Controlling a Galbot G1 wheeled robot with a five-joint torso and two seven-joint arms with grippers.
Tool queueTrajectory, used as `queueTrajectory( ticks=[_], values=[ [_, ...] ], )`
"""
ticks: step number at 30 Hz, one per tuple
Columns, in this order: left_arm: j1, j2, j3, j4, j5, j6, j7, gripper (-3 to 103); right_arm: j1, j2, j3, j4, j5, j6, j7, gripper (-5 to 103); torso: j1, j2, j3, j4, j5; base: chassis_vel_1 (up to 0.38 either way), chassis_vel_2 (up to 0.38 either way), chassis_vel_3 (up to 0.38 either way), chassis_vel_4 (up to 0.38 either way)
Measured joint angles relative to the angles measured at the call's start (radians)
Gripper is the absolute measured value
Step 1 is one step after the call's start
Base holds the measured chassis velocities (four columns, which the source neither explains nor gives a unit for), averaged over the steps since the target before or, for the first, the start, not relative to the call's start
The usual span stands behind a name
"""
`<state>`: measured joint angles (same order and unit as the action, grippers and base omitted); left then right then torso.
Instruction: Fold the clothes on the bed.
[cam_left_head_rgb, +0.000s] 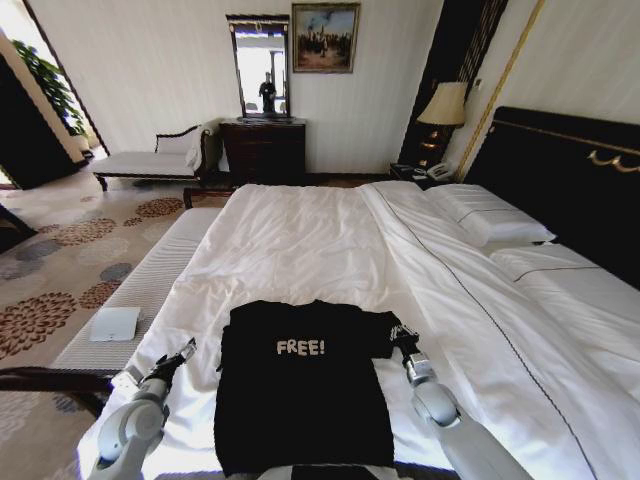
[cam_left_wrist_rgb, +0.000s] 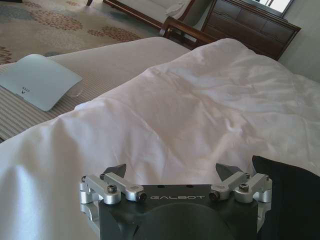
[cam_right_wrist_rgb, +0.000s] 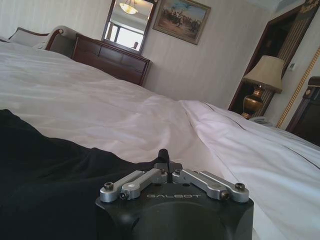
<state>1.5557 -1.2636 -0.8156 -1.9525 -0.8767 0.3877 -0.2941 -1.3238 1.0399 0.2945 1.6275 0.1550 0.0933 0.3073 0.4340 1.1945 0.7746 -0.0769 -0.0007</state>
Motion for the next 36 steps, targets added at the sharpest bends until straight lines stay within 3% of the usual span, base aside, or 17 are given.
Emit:
queueTrajectory(
  ticks=[13, 16, 17, 18, 20, 22, 24, 26, 27, 29, 32, 33, 34, 36],
  values=[
    [0.007, 0.004, -0.004, -0.005, 0.000, -0.001, 0.001, 100, 0.001, 0.008, 0.000, -0.024, -0.007, -0.041, 0.076, -1, 0.000, 0.000, 0.000, 0.0000, -0.0001, 0.000, 0.000, 0.000, 0.000],
    [0.007, 0.002, -0.004, -0.006, 0.000, -0.001, 0.001, 100, -0.004, 0.016, -0.012, -0.025, -0.001, -0.038, 0.083, 3, 0.000, 0.000, 0.000, 0.0000, -0.0001, 0.000, 0.000, 0.000, 0.000],
    [0.007, 0.002, -0.003, -0.006, 0.000, -0.001, 0.001, 100, -0.007, 0.018, -0.015, -0.025, 0.001, -0.037, 0.086, 14, 0.000, 0.000, 0.000, 0.0000, -0.0001, 0.000, 0.000, 0.000, 0.000],
    [0.007, 0.002, -0.003, -0.006, 0.000, -0.001, 0.001, 100, -0.007, 0.018, -0.015, -0.025, 0.001, -0.037, 0.086, 14, 0.000, 0.000, 0.000, 0.0000, -0.0001, 0.000, 0.000, 0.000, 0.000],
    [0.008, 0.001, -0.002, -0.006, 0.001, -0.002, 0.001, 100, -0.013, 0.026, -0.017, -0.022, 0.008, -0.031, 0.097, 25, 0.000, 0.000, 0.000, 0.0000, -0.0001, 0.000, 0.000, 0.000, 0.000],
    [0.008, 0.000, -0.001, -0.006, 0.001, -0.002, 0.001, 100, -0.016, 0.030, -0.014, -0.019, 0.014, -0.030, 0.105, 25, 0.000, 0.000, 0.000, 0.0000, 0.0000, 0.000, 0.000, 0.000, 0.000],
    [0.009, -0.001, -0.001, -0.004, 0.001, -0.004, 0.002, 100, -0.029, 0.036, -0.003, 0.001, 0.045, -0.032, 0.126, 35, 0.000, 0.000, 0.000, 0.0000, 0.0000, 0.000, 0.000, 0.000, 0.000],
    [0.009, -0.001, -0.001, -0.001, 0.001, -0.006, 0.002, 100, -0.048, 0.036, 0.010, 0.036, 0.114, -0.046, 0.141, 46, 0.000, 0.000, 0.000, 0.0001, -0.0001, 0.000, 0.000, 0.000, 0.000],
    [0.009, -0.001, -0.001, -0.001, 0.001, -0.006, 0.002, 100, -0.048, 0.036, 0.010, 0.036, 0.114, -0.046, 0.141, 46, 0.000, 0.000, 0.000, 0.0001, -0.0001, 0.000, 0.000, 0.000, 0.000],
    [0.010, -0.001, -0.002, 0.005, 0.002, -0.010, 0.004, 100, -0.103, 0.030, 0.024, 0.141, 0.318, -0.105, 0.155, 51, 0.000, 0.000, 0.000, -0.0002, -0.0001, 0.000, 0.000, 0.000, 0.000],
    [0.006, -0.001, -0.001, 0.013, 0.002, -0.012, 0.004, 100, -0.154, 0.031, 0.025, 0.261, 0.603, -0.184, 0.193, 68, 0.000, 0.000, 0.000, -0.0002, -0.0001, 0.000, 0.000, 0.000, 0.000],
    [0.006, -0.001, -0.001, 0.013, 0.002, -0.012, 0.004, 100, -0.154, 0.031, 0.025, 0.261, 0.603, -0.184, 0.193, 68, 0.000, 0.000, 0.000, -0.0002, -0.0001, 0.000, 0.000, 0.000, 0.000],
    [0.003, -0.002, 0.002, 0.016, 0.003, -0.012, 0.004, 100, -0.165, 0.036, 0.025, 0.298, 0.702, -0.205, 0.203, 73, 0.000, 0.000, 0.000, -0.0001, -0.0003, 0.000, 0.000, 0.000, 0.000],
    [-0.001, -0.004, 0.008, 0.018, 0.005, -0.012, 0.004, 100, -0.172, 0.047, 0.024, 0.333, 0.799, -0.224, 0.209, 79, 0.000, 0.000, 0.000, 0.0000, -0.0003, 0.000, 0.000, 0.000, 0.000]
  ],
)
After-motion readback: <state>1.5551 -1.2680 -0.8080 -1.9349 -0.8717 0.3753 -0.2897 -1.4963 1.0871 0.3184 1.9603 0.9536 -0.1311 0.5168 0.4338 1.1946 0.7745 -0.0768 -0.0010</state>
